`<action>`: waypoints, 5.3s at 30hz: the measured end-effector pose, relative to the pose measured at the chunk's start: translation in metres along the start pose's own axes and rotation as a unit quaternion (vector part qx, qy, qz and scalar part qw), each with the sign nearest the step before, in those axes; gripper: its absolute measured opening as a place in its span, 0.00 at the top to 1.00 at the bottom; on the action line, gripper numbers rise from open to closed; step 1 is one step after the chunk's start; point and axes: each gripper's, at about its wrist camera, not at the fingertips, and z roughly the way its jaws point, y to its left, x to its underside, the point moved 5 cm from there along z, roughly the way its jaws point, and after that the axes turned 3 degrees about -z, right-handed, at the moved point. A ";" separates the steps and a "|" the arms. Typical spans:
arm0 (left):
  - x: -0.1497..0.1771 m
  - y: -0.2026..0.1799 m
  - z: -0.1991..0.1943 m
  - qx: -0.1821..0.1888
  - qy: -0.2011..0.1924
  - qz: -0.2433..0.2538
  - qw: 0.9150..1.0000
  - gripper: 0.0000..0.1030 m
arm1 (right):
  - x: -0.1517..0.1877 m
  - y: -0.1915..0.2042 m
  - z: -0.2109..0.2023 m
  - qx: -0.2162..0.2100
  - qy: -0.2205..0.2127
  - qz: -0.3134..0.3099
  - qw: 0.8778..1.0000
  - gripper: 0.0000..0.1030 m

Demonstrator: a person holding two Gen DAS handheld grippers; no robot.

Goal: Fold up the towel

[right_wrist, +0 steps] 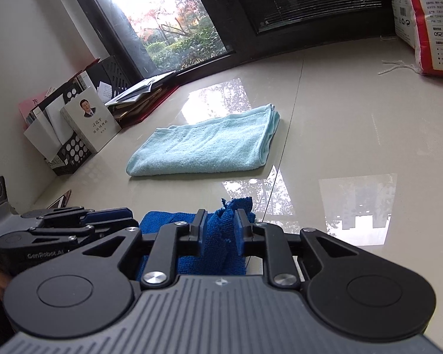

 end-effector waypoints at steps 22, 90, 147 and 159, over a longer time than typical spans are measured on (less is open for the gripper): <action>0.015 0.032 0.038 0.030 0.072 0.017 0.997 0.78 | 0.032 0.012 0.018 0.006 0.067 -0.073 0.995 0.80; 0.021 -0.003 0.003 0.075 0.060 0.073 0.993 0.71 | 0.037 0.022 -0.024 0.025 0.018 -0.051 0.998 0.89; 0.061 0.007 -0.007 0.056 0.032 0.079 0.995 0.65 | 0.087 0.063 0.018 0.148 -0.036 -0.094 0.984 0.60; 0.053 0.026 -0.005 0.036 0.031 0.078 0.996 0.65 | 0.081 0.073 0.035 0.151 -0.039 -0.090 0.984 0.58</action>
